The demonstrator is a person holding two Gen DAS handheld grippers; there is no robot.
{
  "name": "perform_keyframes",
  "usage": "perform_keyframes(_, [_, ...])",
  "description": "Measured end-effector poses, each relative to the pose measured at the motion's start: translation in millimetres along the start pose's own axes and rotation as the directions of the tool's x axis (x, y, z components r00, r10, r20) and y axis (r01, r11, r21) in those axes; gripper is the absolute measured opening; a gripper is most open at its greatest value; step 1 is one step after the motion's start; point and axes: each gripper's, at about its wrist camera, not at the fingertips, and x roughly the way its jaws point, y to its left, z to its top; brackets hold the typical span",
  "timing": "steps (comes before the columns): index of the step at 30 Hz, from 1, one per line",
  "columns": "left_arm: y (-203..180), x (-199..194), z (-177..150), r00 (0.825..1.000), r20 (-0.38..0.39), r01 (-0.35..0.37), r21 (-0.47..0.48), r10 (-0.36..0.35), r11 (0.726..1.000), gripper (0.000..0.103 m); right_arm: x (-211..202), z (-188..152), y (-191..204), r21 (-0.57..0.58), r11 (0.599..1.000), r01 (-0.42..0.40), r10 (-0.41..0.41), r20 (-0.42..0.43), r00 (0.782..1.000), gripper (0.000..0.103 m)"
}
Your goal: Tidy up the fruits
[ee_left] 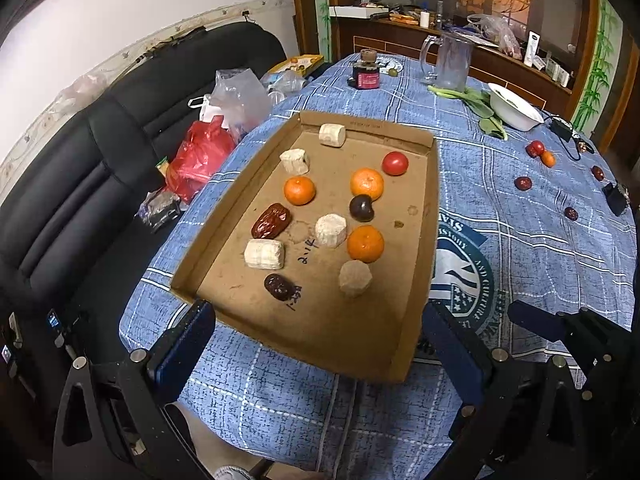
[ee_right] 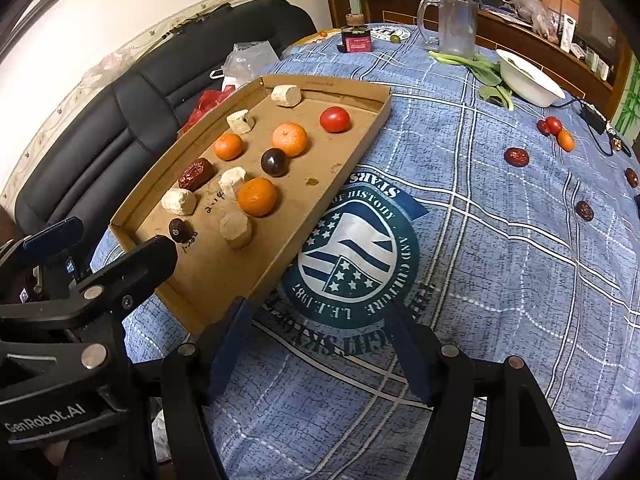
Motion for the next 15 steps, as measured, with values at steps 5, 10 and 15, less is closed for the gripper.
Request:
perform_keyframes(5, [5,6,-2,1.000,-0.020,-0.001,-0.008,0.001,1.000,0.103,6,0,6,-0.013,1.000,-0.004,0.004,-0.015,1.000,0.074])
perform_keyframes(10, [8,12,-2,0.999,-0.037,-0.009,-0.011,0.008,1.000,0.103,12,1,11,-0.019,1.000,-0.008,0.007,-0.025,1.000,0.074])
perform_keyframes(15, [10,14,-3,0.999,-0.048,-0.008,-0.015,0.007,1.000,0.103,17,3,12,-0.020,1.000,-0.008,0.007,-0.035,0.999,0.075])
